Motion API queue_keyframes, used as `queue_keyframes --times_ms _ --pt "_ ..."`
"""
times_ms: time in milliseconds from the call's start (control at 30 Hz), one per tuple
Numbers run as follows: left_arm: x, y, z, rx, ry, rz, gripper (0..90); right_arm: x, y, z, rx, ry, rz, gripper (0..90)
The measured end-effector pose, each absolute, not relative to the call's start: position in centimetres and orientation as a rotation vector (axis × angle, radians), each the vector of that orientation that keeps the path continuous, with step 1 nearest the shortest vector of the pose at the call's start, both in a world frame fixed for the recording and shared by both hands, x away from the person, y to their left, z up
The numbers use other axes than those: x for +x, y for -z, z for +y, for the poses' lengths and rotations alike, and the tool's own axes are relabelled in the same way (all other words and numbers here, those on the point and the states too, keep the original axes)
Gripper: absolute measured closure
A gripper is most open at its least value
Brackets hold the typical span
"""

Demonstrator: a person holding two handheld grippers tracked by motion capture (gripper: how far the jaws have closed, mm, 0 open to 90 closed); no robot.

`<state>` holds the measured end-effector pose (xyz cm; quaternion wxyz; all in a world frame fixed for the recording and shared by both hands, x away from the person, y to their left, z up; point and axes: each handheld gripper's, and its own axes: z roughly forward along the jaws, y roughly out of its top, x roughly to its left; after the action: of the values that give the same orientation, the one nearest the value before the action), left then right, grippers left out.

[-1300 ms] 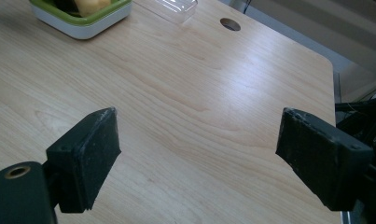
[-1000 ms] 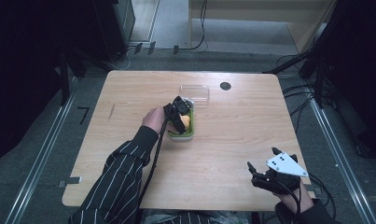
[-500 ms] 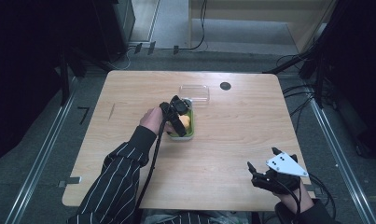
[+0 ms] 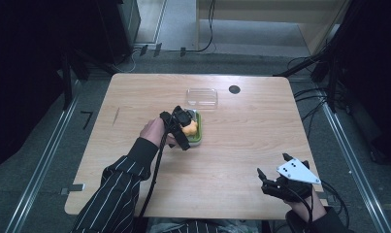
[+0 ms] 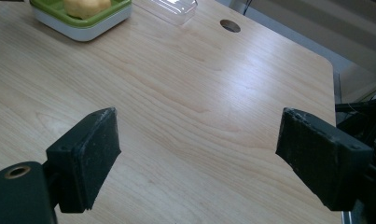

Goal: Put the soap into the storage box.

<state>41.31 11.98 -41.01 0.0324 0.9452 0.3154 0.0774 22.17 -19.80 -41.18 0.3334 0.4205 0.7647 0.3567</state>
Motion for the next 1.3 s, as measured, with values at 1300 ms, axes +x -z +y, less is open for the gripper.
queue_keyframes --times_ms 1300 --pt "31.8 41.7 16.5 2.931 -0.203 0.99 0.0 22.1 41.1 -19.8 1.094 -0.932 1.999 13.7"
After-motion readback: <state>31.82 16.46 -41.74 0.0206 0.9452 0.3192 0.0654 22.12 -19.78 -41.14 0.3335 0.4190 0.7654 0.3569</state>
